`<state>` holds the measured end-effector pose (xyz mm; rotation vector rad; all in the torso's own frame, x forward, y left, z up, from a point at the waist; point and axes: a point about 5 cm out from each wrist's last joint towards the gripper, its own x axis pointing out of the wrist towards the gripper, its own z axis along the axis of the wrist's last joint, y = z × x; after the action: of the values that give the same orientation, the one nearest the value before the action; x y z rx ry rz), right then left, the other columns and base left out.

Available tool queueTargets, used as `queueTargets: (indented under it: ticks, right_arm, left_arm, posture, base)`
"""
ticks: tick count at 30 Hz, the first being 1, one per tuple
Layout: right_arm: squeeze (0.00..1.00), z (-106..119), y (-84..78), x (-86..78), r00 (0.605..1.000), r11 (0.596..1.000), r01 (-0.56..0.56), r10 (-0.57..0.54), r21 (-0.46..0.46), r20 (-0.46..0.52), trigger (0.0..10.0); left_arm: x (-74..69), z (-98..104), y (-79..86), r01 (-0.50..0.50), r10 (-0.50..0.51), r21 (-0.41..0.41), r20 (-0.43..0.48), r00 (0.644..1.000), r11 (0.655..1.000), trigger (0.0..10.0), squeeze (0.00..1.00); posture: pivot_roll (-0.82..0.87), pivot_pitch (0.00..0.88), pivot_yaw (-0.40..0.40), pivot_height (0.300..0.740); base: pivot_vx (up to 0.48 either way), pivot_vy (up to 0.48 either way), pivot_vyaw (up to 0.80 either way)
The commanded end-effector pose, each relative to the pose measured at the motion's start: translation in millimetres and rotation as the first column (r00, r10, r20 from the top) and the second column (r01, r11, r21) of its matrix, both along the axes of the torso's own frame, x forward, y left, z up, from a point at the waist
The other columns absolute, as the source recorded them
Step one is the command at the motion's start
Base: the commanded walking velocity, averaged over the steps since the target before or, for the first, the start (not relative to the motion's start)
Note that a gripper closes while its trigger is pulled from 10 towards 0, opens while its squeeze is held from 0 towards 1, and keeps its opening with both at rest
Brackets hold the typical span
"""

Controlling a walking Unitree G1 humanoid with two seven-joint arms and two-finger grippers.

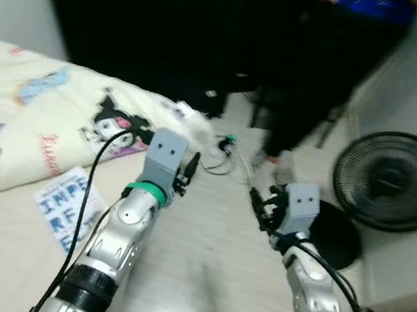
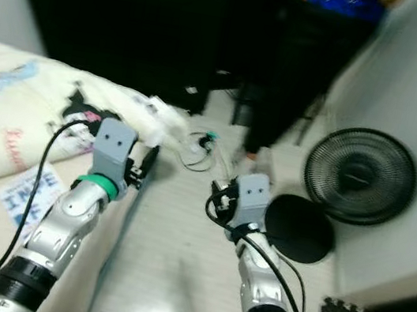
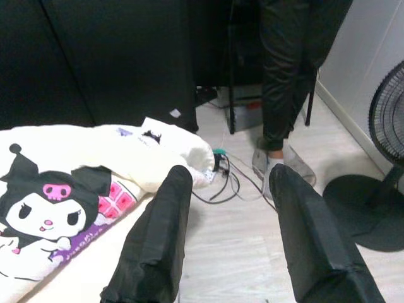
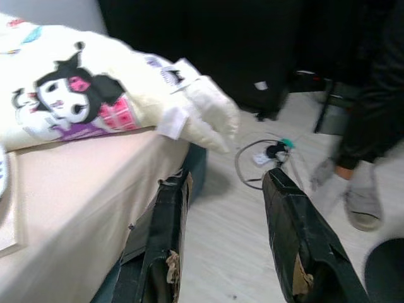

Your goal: Clean up the room

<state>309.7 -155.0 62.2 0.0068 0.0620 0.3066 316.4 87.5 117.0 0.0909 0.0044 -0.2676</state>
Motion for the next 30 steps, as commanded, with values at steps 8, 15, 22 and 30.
queueTargets:
  ticks: [8, 15, 22, 30]
  right_arm:
    - [0.00, -7.3, -5.7, -5.9, 0.999, 0.999, 0.022, -0.022, 0.029, -0.024, 10.0]
    - [0.00, -7.8, -3.6, -6.6, 1.000, 0.999, 0.015, -0.014, 0.032, -0.024, 10.0]
    - [0.00, -7.3, -1.6, -7.1, 1.000, 0.999, 0.002, -0.001, 0.035, -0.020, 10.0]
    - [0.00, -7.4, 1.6, -7.2, 1.000, 1.000, -0.021, 0.021, 0.006, -0.019, 10.0]
  left_arm:
    - [-1.9, -4.0, -5.2, 0.032, -0.032, 0.007, -0.017, 0.999, 0.999, 10.0, 0.00]
    - [-1.7, -3.5, -5.8, 0.035, -0.035, 0.000, -0.013, 0.999, 0.999, 10.0, 0.00]
    - [-1.7, -3.1, -6.4, 0.037, -0.037, -0.002, -0.012, 0.999, 0.999, 10.0, 0.00]
    - [-2.9, -3.9, -7.0, 0.035, -0.035, -0.009, -0.017, 0.999, 0.999, 10.0, 0.00]
  posture:
    - [-0.06, 0.000, 0.008, 0.735]
    - [-0.06, 0.000, 0.009, 0.735]
    - [-0.06, 0.000, 0.009, 0.735]
    - [-0.06, 0.000, 0.003, 0.735]
  base:
    - [0.000, 0.000, 0.00]
    - [0.000, 0.000, 0.00]
    - [0.000, 0.000, 0.00]
    - [-0.353, 0.000, 0.00]
